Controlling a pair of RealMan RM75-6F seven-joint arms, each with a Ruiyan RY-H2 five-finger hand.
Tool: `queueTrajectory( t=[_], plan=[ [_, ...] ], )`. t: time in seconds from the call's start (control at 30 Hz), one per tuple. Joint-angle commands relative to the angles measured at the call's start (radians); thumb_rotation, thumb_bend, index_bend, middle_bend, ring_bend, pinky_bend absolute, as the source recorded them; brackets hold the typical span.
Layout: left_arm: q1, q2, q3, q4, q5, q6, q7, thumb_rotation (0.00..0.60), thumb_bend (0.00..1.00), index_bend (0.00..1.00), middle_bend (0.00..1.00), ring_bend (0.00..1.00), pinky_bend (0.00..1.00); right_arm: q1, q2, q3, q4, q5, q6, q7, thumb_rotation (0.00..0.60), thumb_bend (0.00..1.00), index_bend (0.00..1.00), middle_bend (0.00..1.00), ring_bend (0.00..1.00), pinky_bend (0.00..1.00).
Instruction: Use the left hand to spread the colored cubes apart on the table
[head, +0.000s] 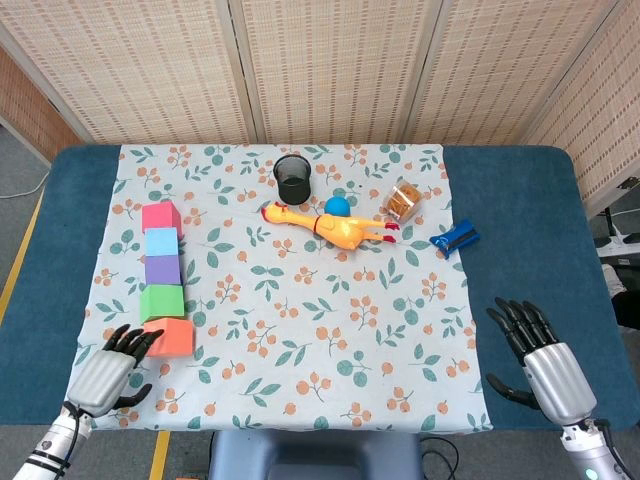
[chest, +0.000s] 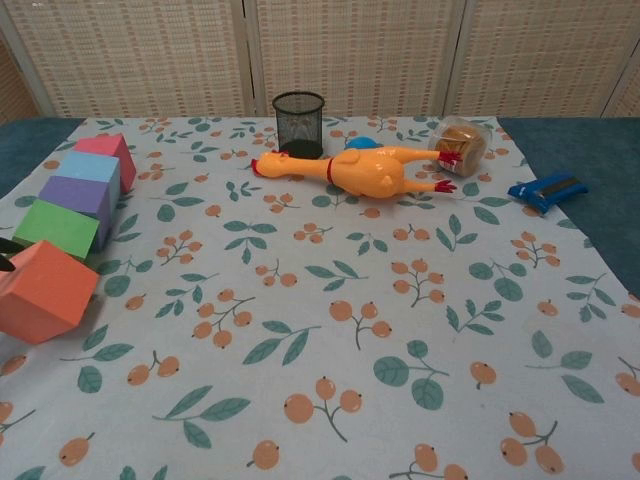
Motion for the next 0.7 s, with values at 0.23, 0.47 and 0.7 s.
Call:
queueTrajectory(
  t=[0.23, 0.47, 0.7],
  plan=[
    [-0.033, -0.01, 0.085, -0.078, 0.265, 0.056, 0.005, 0.6, 0.35, 0.0, 0.15, 0.12, 0.07, 0.002, 0.003, 0.001, -0.001, 0.004, -0.008, 0.01, 0.6, 0.13, 0.0, 0.0, 0.0, 0.0],
    [-0.06, -0.121, -0.02, 0.079, 0.249, 0.121, 0.001, 0.6, 0.35, 0.0, 0.01, 0.0, 0.0, 0.002, 0.009, -0.002, -0.002, 0.002, -0.011, 0.022, 0.6, 0.13, 0.0, 0.0, 0.0, 0.0],
    [-0.131, -0.155, -0.069, 0.171, 0.135, 0.0, -0.044, 0.6, 0.35, 0.0, 0.0, 0.0, 0.0, 0.009, 0.014, -0.015, -0.013, 0.001, -0.038, 0.035, 0.6, 0.13, 0.0, 0.0, 0.0, 0.0]
  ],
)
